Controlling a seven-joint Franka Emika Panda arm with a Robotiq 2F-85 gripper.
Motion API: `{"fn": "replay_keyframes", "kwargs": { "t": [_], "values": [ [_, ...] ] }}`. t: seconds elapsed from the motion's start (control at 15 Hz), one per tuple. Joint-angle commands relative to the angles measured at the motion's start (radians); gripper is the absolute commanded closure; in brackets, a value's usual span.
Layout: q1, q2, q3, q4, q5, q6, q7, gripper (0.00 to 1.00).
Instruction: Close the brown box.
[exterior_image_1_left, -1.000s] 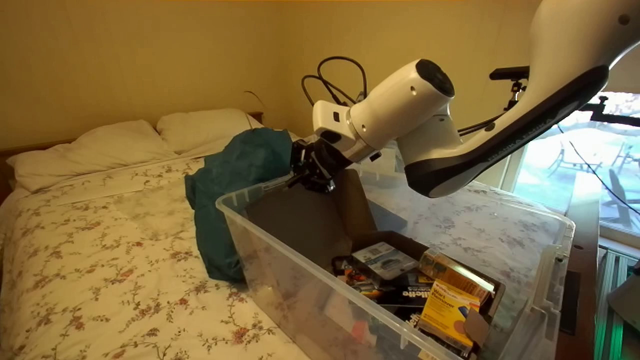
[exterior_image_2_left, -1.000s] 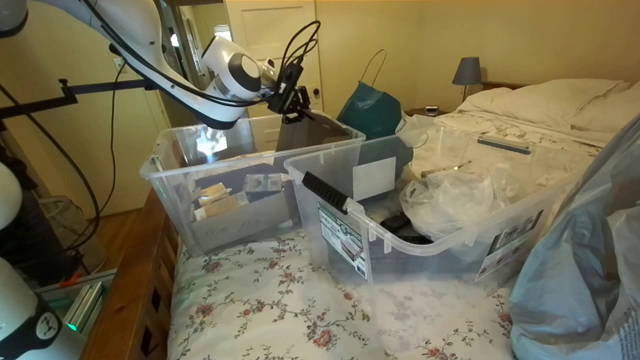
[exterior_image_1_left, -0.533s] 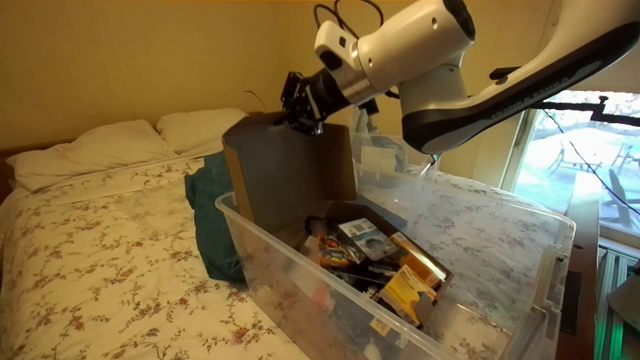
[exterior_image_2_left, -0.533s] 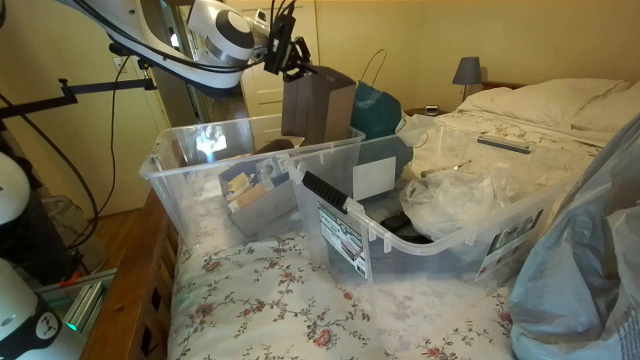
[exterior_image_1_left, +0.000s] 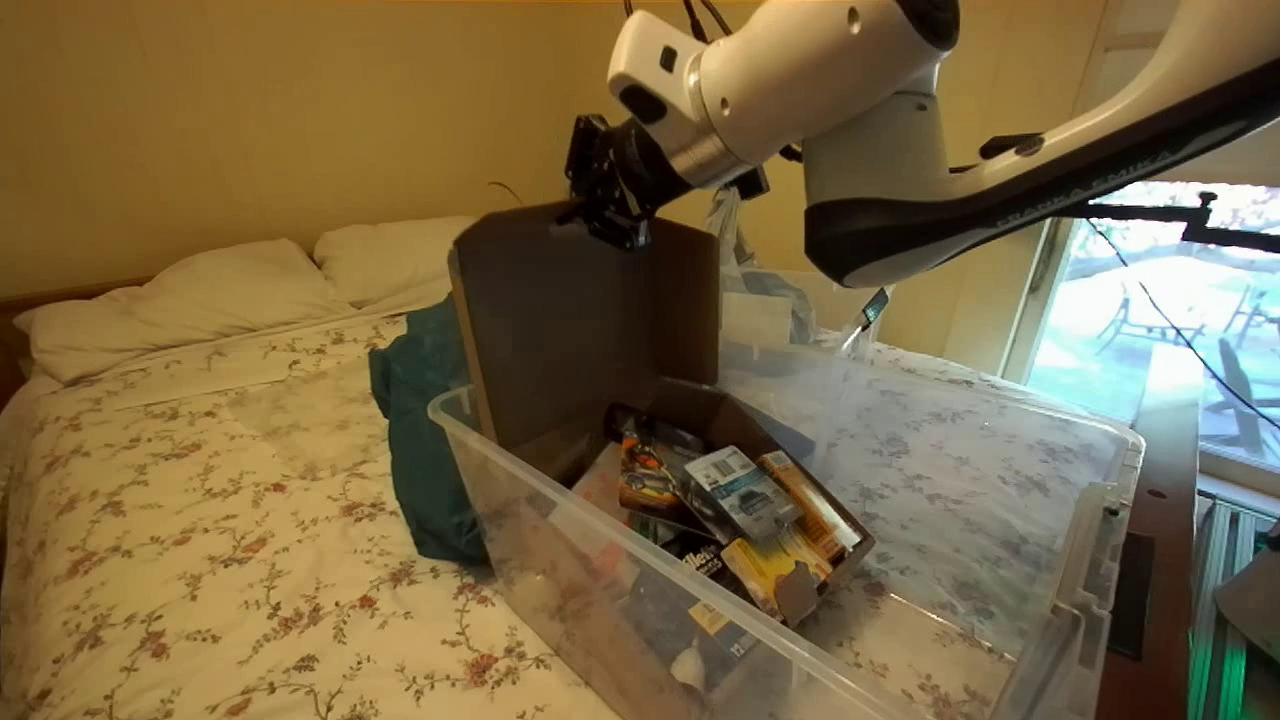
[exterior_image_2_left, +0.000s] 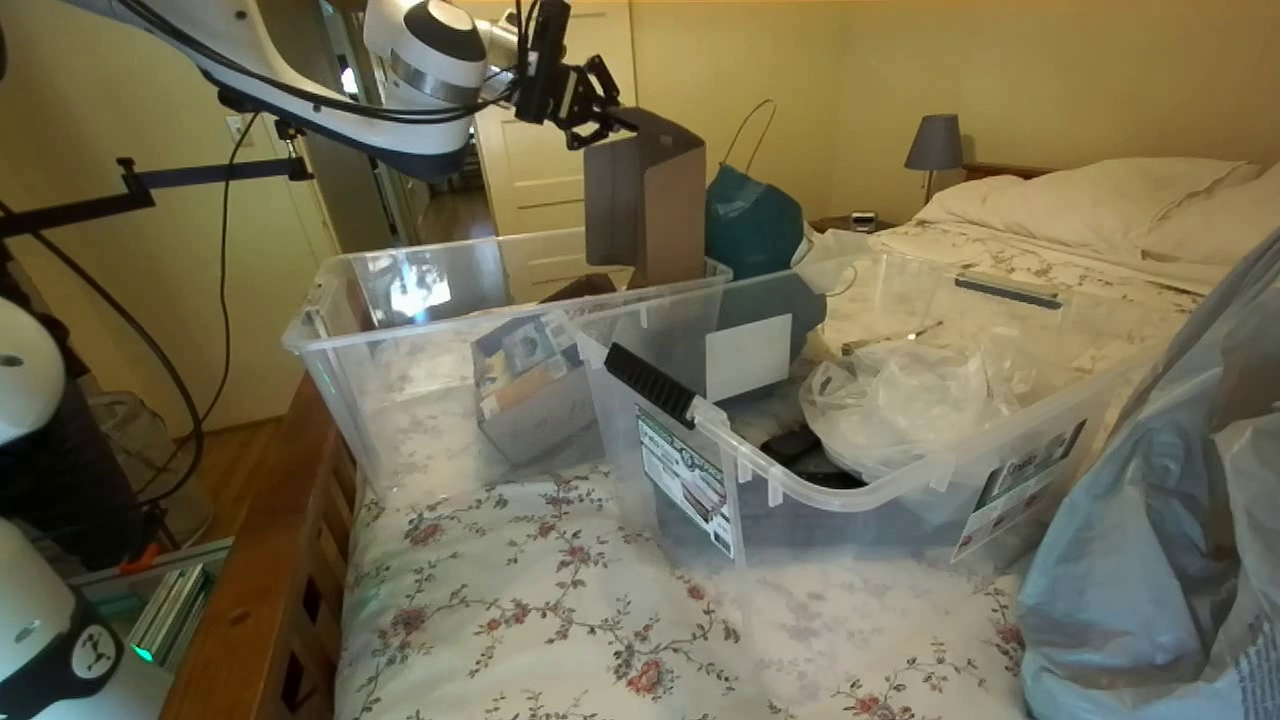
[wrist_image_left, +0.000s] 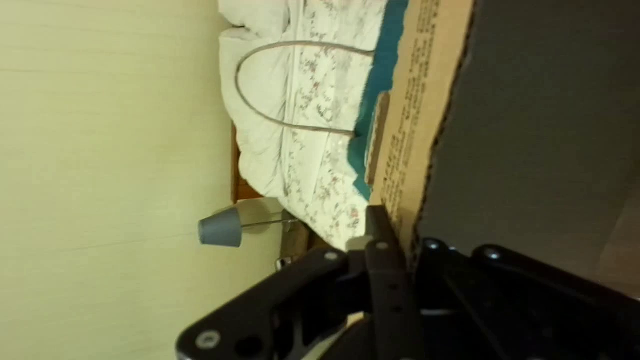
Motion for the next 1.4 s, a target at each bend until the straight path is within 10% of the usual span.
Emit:
{"fn": "replay_keyframes", "kwargs": {
  "t": [0.0, 0.4, 0.87, 1.33],
  "values": [
    [-0.015, 0.004, 0.061, -0.038, -0.016, -0.135, -0.070, 0.99],
    [-0.043, 0.203, 0.226, -0.113, 0.047, -0.320, -0.260, 0.99],
    [0.041, 0.174, 0.057, -0.082, 0.004, -0.371, -0.437, 0.99],
    [-0.043, 0.211, 0.182, -0.098, 0.037, -0.371, -0.664, 0.99]
  ]
}}
